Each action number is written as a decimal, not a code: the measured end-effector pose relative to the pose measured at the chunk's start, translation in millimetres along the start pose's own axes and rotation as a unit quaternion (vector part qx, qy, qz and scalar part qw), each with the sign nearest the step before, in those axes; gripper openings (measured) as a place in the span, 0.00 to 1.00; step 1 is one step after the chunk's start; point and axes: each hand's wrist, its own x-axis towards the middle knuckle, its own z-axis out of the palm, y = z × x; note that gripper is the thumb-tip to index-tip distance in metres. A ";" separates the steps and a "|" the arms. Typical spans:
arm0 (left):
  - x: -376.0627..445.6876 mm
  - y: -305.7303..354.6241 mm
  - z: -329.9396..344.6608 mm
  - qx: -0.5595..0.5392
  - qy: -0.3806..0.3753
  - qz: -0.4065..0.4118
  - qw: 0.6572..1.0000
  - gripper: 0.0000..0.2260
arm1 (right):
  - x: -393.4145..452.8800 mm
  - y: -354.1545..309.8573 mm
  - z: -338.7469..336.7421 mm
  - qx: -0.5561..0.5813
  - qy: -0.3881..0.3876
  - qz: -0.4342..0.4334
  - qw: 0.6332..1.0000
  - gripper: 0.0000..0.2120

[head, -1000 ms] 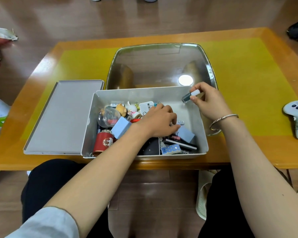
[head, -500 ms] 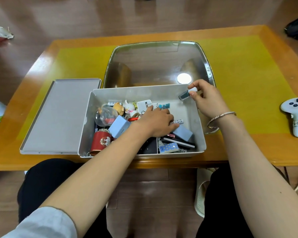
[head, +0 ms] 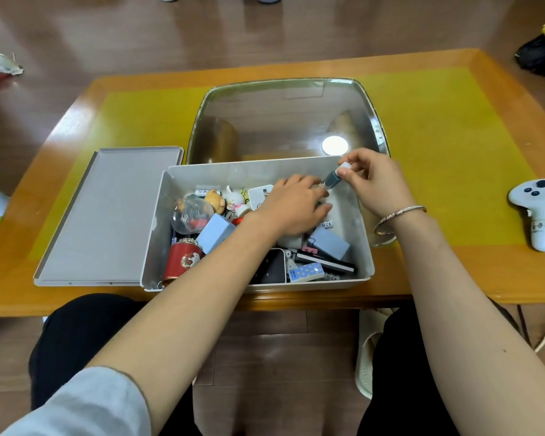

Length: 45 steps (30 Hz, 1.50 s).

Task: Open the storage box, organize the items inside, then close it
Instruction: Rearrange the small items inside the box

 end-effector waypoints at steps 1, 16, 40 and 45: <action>3.8 1.6 1.0 0.008 -0.042 -0.003 0.999 0.21 | 0.5 0.8 -1.1 0.001 0.007 0.001 1.000 0.03; -12.1 -11.3 9.1 0.036 -0.077 0.002 0.996 0.21 | -3.2 -6.0 -0.8 -0.004 0.002 0.007 1.000 0.04; 9.6 2.2 2.4 -0.155 0.038 -0.148 0.976 0.10 | 0.2 -5.2 -5.3 -0.051 0.049 0.029 0.997 0.13; 21.0 7.0 10.3 -0.042 0.040 -0.159 0.986 0.14 | -1.3 2.1 -4.6 -0.068 -0.033 0.116 0.990 0.12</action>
